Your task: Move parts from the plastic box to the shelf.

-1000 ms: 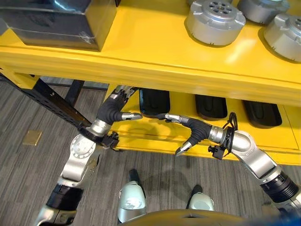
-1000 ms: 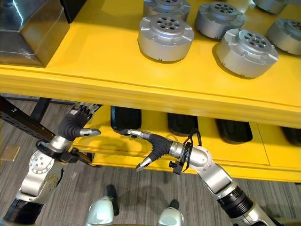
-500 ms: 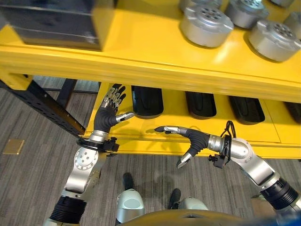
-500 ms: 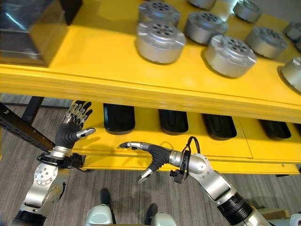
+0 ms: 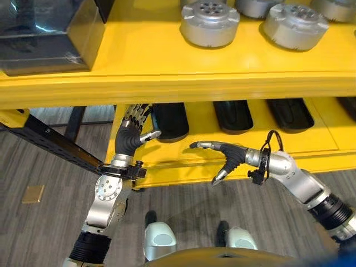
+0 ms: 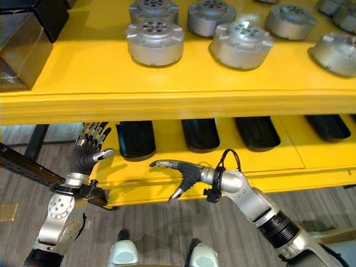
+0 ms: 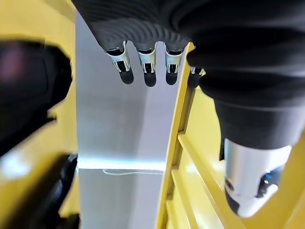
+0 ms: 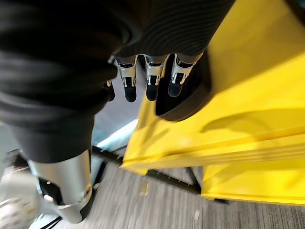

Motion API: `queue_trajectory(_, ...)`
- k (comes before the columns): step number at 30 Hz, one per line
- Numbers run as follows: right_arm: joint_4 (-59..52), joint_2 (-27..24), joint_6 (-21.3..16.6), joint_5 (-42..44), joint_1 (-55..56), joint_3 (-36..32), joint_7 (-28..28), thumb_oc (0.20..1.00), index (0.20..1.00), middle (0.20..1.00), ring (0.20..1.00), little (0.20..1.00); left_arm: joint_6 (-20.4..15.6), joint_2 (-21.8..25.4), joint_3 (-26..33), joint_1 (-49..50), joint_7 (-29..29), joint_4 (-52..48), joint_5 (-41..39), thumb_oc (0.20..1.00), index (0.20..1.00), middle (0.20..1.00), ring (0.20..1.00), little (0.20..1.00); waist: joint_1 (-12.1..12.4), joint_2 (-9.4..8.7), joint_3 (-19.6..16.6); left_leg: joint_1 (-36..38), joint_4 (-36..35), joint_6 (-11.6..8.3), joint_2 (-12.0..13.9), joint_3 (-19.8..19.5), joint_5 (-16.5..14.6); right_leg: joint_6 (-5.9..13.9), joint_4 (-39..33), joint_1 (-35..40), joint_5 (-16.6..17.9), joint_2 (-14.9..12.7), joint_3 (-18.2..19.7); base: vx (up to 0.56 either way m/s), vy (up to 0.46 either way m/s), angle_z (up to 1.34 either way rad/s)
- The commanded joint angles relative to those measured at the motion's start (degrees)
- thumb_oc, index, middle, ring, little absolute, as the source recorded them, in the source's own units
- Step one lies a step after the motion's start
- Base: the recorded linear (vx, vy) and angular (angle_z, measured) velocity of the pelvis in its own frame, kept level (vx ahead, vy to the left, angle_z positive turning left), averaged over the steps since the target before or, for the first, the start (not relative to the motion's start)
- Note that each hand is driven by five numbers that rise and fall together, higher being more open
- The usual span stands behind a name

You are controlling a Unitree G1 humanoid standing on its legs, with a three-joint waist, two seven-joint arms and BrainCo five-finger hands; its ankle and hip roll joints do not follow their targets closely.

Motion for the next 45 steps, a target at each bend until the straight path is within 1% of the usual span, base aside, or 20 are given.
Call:
queue_trajectory(1, -1.52, 1.17, -4.62, -4.29, -2.63, 0.08, -3.35, 1.000, 1.000, 1.000, 1.000, 1.000, -1.98, 1.16, 1.33, -1.84, 1.95, -3.35, 1.96, 1.000, 1.000, 1.000, 1.000, 1.000, 1.44, 1.46, -1.07, 3.26, -1.50, 2.92, 0.62, -0.18, 1.50, 2.69, 1.22, 1.95, 1.40, 0.37, -1.25, -0.02, 0.201, 0.02)
queue_trajectory(3, -0.34, 1.47, -4.83, -5.00, -2.82, 0.59, -3.91, 1.000, 1.000, 1.000, 1.000, 1.000, -1.87, 1.45, 1.31, -2.12, 1.84, -3.23, 1.99, 1.000, 1.000, 1.000, 1.000, 1.000, 1.79, 1.43, -0.99, 3.32, -2.33, 3.01, 0.30, -0.41, 1.87, 3.21, 0.18, 2.39, 2.10, 0.25, -1.09, -0.02, 0.077, 0.22)
queue_trajectory(5, 0.99, 1.83, -5.10, -5.41, -2.82, 0.97, -4.84, 1.000, 1.000, 1.000, 1.000, 1.000, -2.59, 1.92, 1.68, -2.09, 2.41, -3.15, 2.58, 1.000, 1.000, 1.000, 1.000, 1.000, 2.57, 1.22, -0.83, 2.83, -2.62, 2.85, 0.19, -0.68, 2.18, 3.84, -1.62, 2.88, 3.13, 0.13, -1.35, -0.05, 0.030, 0.16)
queue_trajectory(8, 2.94, 2.80, -4.70, -6.42, -3.75, 1.40, -6.12, 1.000, 1.000, 1.000, 1.000, 1.000, -2.81, 2.05, 2.69, -2.20, 2.31, -3.42, 1.79, 1.000, 1.000, 1.000, 1.000, 1.000, 3.98, 0.31, -0.62, 1.87, -2.08, 2.72, -0.20, -0.93, 1.88, 4.30, -3.55, 3.89, 3.79, 0.00, -2.33, -0.01, -0.011, 0.12)
queue_trajectory(9, 4.04, 3.19, -4.19, -5.85, -4.41, 1.90, -6.89, 1.000, 1.000, 1.000, 1.000, 1.000, -2.49, 2.00, 3.15, -1.80, 0.76, -4.02, 1.23, 1.000, 1.000, 1.000, 1.000, 1.000, 4.90, -0.34, -0.62, 1.26, -1.57, 2.68, -0.48, -1.11, 1.66, 4.30, -4.81, 4.97, 3.81, 0.24, -2.91, 0.03, -0.056, 0.19)
queue_trajectory(10, 4.70, 3.61, -3.64, -5.64, -4.94, 2.00, -7.55, 1.000, 1.000, 1.000, 1.000, 1.000, -0.91, 2.02, 3.17, -1.60, -3.54, -4.52, 0.94, 1.000, 1.000, 1.000, 1.000, 1.000, 5.54, -0.79, -0.50, 0.78, -1.16, 2.72, -0.69, -1.33, 1.49, 4.24, -5.41, 5.49, 3.81, 0.49, -3.13, 0.02, -0.061, 0.18)
queue_trajectory(11, 5.68, 3.82, -3.32, -5.24, -5.66, 1.61, -7.52, 1.000, 1.000, 1.000, 1.000, 1.000, -1.30, 2.26, 3.09, -1.22, -3.74, -5.33, 1.88, 1.000, 1.000, 1.000, 1.000, 1.000, 6.11, -1.09, -0.13, -0.12, -0.36, 2.59, -0.78, -1.61, 1.29, 4.11, -5.69, 5.69, 3.67, 0.74, -3.28, 0.00, -0.041, 0.13)
queue_trajectory(14, 6.47, 4.24, -3.09, -5.88, -6.50, 1.40, -7.99, 1.000, 1.000, 1.000, 1.000, 1.000, -0.73, 2.92, 3.13, -1.96, -3.54, -5.38, 0.20, 1.000, 1.000, 1.000, 1.000, 1.000, 6.36, -1.41, 0.33, -1.16, 0.52, 2.64, -0.74, -1.50, 1.15, 4.09, -5.75, 5.51, 3.60, 0.94, -3.23, -0.01, -0.022, 0.03)
queue_trajectory(18, 8.51, 4.88, -3.66, -9.00, -8.26, 1.38, -8.89, 1.000, 1.000, 1.000, 1.000, 1.000, -0.27, 3.54, 3.62, -3.56, -3.28, -5.33, 1.04, 1.000, 1.000, 1.000, 1.000, 1.000, 6.71, -2.36, 1.62, -3.58, 2.41, 2.35, -0.27, -1.37, 0.97, 3.82, -6.19, 5.03, 3.48, 1.70, -2.80, -0.07, -0.098, -0.02)
queue_trajectory(20, 9.59, 4.99, -3.61, -11.49, -9.29, 1.61, -9.40, 1.000, 1.000, 1.000, 1.000, 1.000, -0.23, 3.67, 3.82, -3.83, -3.48, -5.25, 0.53, 1.000, 1.000, 1.000, 1.000, 1.000, 6.87, -2.42, 2.26, -4.37, 2.92, 2.18, -0.03, -1.25, 1.06, 3.57, -6.29, 4.85, 3.35, 1.91, -2.75, -0.09, -0.047, -0.04)
queue_trajectory(22, 12.29, 5.40, -3.62, -11.96, -10.75, 2.21, -9.61, 1.000, 1.000, 1.000, 1.000, 1.000, 0.63, 3.47, 3.35, -4.05, -4.56, -5.03, -0.83, 1.000, 1.000, 1.000, 1.000, 1.000, 7.27, -2.38, 2.94, -5.05, 3.48, 1.94, 0.21, -1.36, 1.35, 3.32, -6.41, 5.04, 3.21, 2.16, -2.91, -0.04, -0.045, -0.03)
queue_trajectory(23, 14.75, 5.85, -4.10, -13.14, -11.53, 2.75, -9.82, 1.000, 1.000, 1.000, 1.000, 1.000, 0.57, 3.21, 3.17, -3.90, -4.86, -4.89, -0.57, 1.000, 1.000, 1.000, 1.000, 1.000, 7.73, -2.35, 3.20, -5.38, 4.02, 1.87, 0.27, -1.58, 1.45, 3.12, -6.44, 5.53, 3.02, 2.28, -3.09, 0.00, -0.039, 0.01)
queue_trajectory(27, 17.44, 6.77, -4.43, -14.90, -12.10, 3.62, -10.44, 1.000, 1.000, 1.000, 1.000, 1.000, 0.79, 2.99, 3.08, -3.91, -4.37, -4.86, 0.02, 1.000, 1.000, 1.000, 1.000, 1.000, 8.29, -2.32, 3.44, -5.78, 4.78, 1.93, 0.06, -1.84, 1.32, 2.96, -6.36, 6.08, 2.76, 2.27, -3.41, 0.03, -0.015, 0.02)
queue_trajectory(31, 19.82, 7.77, -4.26, -14.98, -13.25, 4.26, -11.81, 1.000, 1.000, 1.000, 1.000, 1.000, 1.47, 3.20, 3.38, -4.13, -3.74, -4.75, 0.30, 1.000, 1.000, 1.000, 1.000, 1.000, 8.87, -2.40, 3.84, -6.36, 5.61, 2.00, -0.26, -2.20, 1.03, 2.84, -6.34, 6.33, 2.58, 2.37, -3.54, 0.00, 0.000, 0.00)
queue_trajectory(32, 20.14, 8.19, -3.73, -15.19, -13.64, 4.37, -11.96, 1.000, 1.000, 1.000, 1.000, 1.000, 1.72, 3.22, 3.27, -4.27, -3.64, -4.66, 0.42, 1.000, 1.000, 1.000, 1.000, 1.000, 9.01, -2.44, 3.96, -6.56, 5.85, 2.02, -0.35, -2.35, 0.93, 2.79, -6.29, 6.36, 2.52, 2.40, -3.54, 0.01, -0.011, 0.04)
queue_trajectory(36, 22.26, 9.36, -3.27, -17.17, -14.50, 4.69, -12.92, 1.000, 1.000, 1.000, 1.000, 1.000, 2.11, 3.09, 3.27, -4.42, -4.03, -4.75, 1.09, 1.000, 1.000, 1.000, 1.000, 1.000, 9.53, -2.47, 4.32, -7.03, 6.56, 2.10, -0.57, -2.64, 0.61, 2.75, -6.04, 6.48, 2.32, 2.39, -3.73, 0.00, 0.000, 0.00)
queue_trajectory(45, 27.40, 11.24, -3.28, -17.91, -16.14, 5.56, -14.48, 1.000, 1.000, 1.000, 1.000, 1.000, 2.40, 3.29, 3.46, -4.61, -4.56, -4.69, 1.06, 1.000, 1.000, 1.000, 1.000, 1.000, 10.73, -2.47, 5.10, -7.97, 7.65, 2.13, -0.80, -3.27, 0.35, 2.61, -5.97, 6.86, 2.16, 2.46, -4.31, 0.02, -0.009, 0.02)
